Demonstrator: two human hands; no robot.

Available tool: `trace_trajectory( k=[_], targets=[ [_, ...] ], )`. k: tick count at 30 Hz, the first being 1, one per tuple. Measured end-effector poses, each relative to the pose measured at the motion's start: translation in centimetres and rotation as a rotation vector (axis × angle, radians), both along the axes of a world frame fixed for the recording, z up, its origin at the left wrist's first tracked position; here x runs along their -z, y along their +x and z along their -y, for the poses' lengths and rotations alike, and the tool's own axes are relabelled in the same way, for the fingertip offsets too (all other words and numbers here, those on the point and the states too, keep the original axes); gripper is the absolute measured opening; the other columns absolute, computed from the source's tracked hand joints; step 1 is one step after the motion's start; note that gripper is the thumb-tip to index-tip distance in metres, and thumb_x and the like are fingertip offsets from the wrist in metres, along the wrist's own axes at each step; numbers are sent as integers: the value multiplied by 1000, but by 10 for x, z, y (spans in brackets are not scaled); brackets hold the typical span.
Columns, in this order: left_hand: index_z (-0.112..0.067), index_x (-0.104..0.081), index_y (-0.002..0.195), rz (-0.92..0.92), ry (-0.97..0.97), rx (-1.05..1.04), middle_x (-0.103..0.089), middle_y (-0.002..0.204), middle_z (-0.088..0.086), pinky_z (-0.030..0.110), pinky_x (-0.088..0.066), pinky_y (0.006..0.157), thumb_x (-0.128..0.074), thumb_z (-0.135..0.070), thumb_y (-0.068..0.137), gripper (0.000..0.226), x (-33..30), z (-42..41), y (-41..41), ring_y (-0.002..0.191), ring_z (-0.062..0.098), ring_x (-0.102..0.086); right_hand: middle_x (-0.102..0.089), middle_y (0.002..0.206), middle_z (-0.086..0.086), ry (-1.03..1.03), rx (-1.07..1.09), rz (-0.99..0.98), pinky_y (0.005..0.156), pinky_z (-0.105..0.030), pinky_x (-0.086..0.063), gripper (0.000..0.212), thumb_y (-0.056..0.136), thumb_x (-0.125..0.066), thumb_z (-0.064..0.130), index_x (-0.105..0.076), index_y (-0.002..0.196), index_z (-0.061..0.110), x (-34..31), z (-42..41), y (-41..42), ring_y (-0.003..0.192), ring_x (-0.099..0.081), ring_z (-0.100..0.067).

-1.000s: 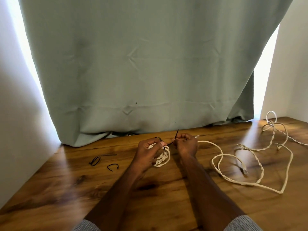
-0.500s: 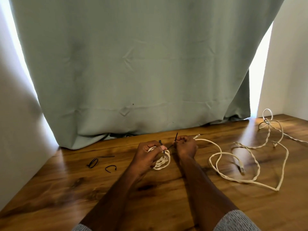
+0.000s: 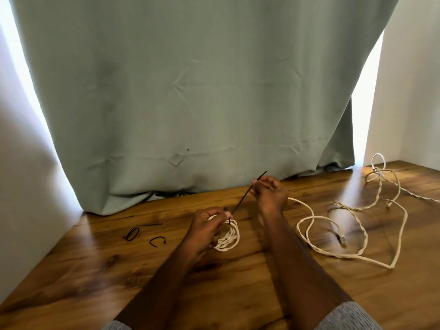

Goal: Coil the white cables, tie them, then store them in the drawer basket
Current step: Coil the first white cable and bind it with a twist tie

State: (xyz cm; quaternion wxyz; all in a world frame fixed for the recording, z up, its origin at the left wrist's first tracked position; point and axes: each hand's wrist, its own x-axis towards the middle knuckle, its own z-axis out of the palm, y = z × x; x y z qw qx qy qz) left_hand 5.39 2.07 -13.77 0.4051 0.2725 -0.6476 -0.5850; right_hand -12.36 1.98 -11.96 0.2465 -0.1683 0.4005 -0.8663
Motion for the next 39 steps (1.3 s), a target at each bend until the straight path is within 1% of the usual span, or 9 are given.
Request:
trace_trajectory(
  k=[8, 12, 17, 23, 27, 31, 34, 36, 39],
  targets=[
    [-17, -74, 76, -140, 57, -68, -35, 42, -2, 17, -17, 43, -58, -16, 97, 26, -2, 4, -13, 32, 9, -22, -75, 84, -11, -350, -108, -112, 66, -31, -60, 20, 80, -75, -10, -70, 89, 8, -56, -37, 35, 76, -69, -24],
    [-8, -71, 91, -342, 215, -192, -28, 43, -5, 15, -16, 39, -56, -18, 98, 19, -9, 13, -1, 31, 7, -21, -75, 85, -12, -378, -209, -111, 68, -33, -60, 20, 80, -73, -11, -71, 87, 8, -56, -48, 38, 76, -70, -24],
    [-8, -71, 92, -353, 254, -311, -30, 40, -6, 14, -17, 38, -59, -16, 96, 15, -9, 14, 0, 30, 6, -23, -75, 82, -14, -367, -348, -312, 68, -35, -59, 21, 73, -76, -5, -77, 76, 16, -53, -51, 70, 72, -69, -27],
    [-11, -69, 79, -214, 212, -268, -38, 52, 5, 16, -20, 42, -56, -19, 94, 21, 2, 15, -5, 36, 11, -29, -76, 78, -11, -305, -402, -648, 67, -31, -60, 26, 75, -73, -19, -74, 78, 7, -45, -48, 94, 69, -72, -21],
    [-8, -65, 95, -273, 274, -264, -54, 72, 12, 20, -29, 42, -49, -25, 98, 24, 7, 22, -6, 48, 18, -47, -77, 81, -7, -272, -533, -837, 75, -30, -61, 22, 77, -74, -17, -76, 81, 5, -35, -45, 104, 78, -74, -19],
    [-5, -65, 90, -298, 290, -320, -50, 65, 12, 16, -24, 40, -50, -11, 96, 17, 7, 39, 15, 39, 15, -41, -76, 89, -17, -186, -670, -989, 84, -39, -60, 14, 76, -76, -15, -74, 89, -11, -38, -48, 84, 85, -73, -28],
    [0, -67, 92, -364, 298, -312, -65, 75, 18, 26, -45, 49, -54, -5, 94, 13, 1, 42, 21, 57, 25, -60, -76, 105, -8, -17, -861, -1170, 97, -35, -55, 17, 77, -76, -14, -74, 94, -11, -34, -50, 81, 108, -71, -22],
    [-5, -65, 81, -395, 289, -298, -65, 71, 17, 24, -47, 45, -55, -2, 93, 17, -1, 43, 22, 52, 25, -62, -76, 111, -7, 67, -857, -1188, 99, -32, -54, 19, 80, -73, -14, -76, 97, -8, -32, -48, 82, 114, -69, -18],
    [-11, -63, 77, -333, 261, -291, -54, 60, 12, 14, -25, 36, -57, -9, 91, 16, -1, 42, 21, 37, 17, -46, -77, 92, -16, 161, -593, -978, 76, -35, -60, 12, 87, -71, -3, -76, 97, 0, -31, -44, 83, 85, -73, -23]
  ],
)
